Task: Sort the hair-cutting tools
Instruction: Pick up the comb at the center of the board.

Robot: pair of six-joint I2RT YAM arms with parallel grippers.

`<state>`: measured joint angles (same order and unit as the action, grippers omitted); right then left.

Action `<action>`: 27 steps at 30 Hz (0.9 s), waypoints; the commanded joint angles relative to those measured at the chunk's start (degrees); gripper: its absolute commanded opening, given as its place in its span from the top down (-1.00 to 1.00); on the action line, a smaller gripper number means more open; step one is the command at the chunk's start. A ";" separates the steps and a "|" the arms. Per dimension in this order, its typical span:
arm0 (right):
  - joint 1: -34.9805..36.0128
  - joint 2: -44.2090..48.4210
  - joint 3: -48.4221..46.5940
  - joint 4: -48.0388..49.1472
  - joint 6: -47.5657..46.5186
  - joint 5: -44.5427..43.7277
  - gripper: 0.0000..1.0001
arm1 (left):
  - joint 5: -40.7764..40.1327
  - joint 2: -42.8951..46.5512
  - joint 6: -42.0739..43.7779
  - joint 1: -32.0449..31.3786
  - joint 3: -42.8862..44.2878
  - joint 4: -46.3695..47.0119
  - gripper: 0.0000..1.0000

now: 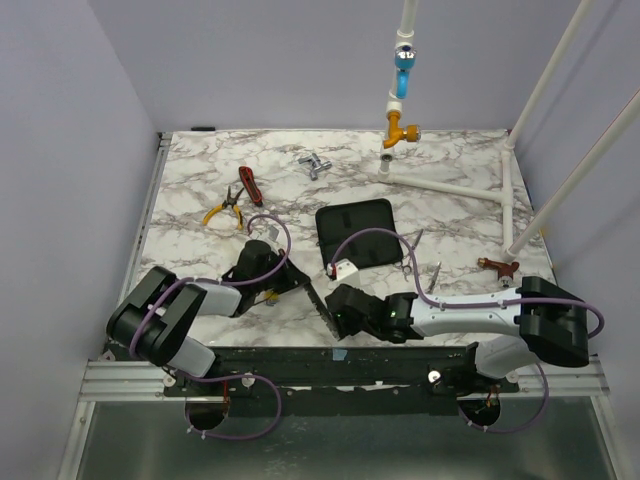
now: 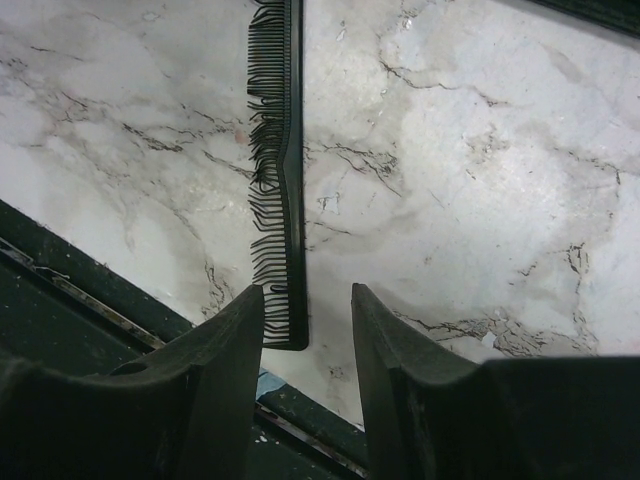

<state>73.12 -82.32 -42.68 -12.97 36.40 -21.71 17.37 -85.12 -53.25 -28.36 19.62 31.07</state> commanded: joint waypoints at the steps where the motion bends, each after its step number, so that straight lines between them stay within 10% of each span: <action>1: 0.28 -1.28 -0.92 -0.21 0.94 -0.38 0.10 | 0.96 -0.48 -0.45 -0.07 -1.57 3.30 1.00; 27: 0.35 0.54 0.18 0.41 1.84 -0.31 -0.01 | 1.05 8.53 -2.19 -0.12 -7.46 2.78 1.00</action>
<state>73.12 -83.02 -42.68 -12.93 37.65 -21.65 17.43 -75.16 -55.57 -28.36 14.44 33.30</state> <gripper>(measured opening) 0.504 0.008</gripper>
